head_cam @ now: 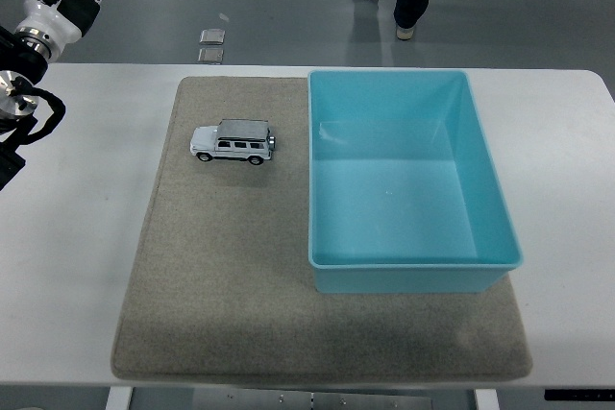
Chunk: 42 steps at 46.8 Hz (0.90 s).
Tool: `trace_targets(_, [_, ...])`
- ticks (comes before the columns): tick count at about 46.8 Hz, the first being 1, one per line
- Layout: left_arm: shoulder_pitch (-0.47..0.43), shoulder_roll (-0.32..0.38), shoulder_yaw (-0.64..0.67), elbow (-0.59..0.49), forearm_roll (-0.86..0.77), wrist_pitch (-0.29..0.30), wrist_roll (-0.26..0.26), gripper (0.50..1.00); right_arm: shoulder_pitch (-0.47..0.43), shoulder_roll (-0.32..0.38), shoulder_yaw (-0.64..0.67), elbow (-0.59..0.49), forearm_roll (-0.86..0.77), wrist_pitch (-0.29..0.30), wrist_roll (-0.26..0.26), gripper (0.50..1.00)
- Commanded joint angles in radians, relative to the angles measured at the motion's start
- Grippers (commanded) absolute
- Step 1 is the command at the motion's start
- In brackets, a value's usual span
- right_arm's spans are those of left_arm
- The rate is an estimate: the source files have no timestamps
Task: Left hand put the white car in the blue box
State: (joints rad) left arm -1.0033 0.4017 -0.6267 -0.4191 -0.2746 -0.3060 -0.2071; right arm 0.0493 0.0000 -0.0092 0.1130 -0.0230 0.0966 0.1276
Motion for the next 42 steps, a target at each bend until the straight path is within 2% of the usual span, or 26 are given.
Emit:
trace_targets(1, [0.0,0.0,-0.005,-0.001,0.001,0.001,0.0,1.0,0.001,0.0,0.0,0.001,0.0,0.0,0.0,0.936])
trace_targets(35, [-0.002,0.002,-0.011,-0.004,0.002,-0.002,0.0,1.0,0.0,0.0,0.0,0.001,0.0,0.0,0.0,0.936])
trace_targets(39, [-0.005,0.032,-0.004,-0.02,0.002,-0.004,0.0,1.0,0.0,0.0,0.0,0.001,0.0,0.0,0.0,0.936])
trace_targets(42, [-0.006,0.068,0.007,-0.07,0.005,-0.01,0.0,1.0,0.0,0.0,0.0,-0.001,0.0,0.0,0.0,0.936])
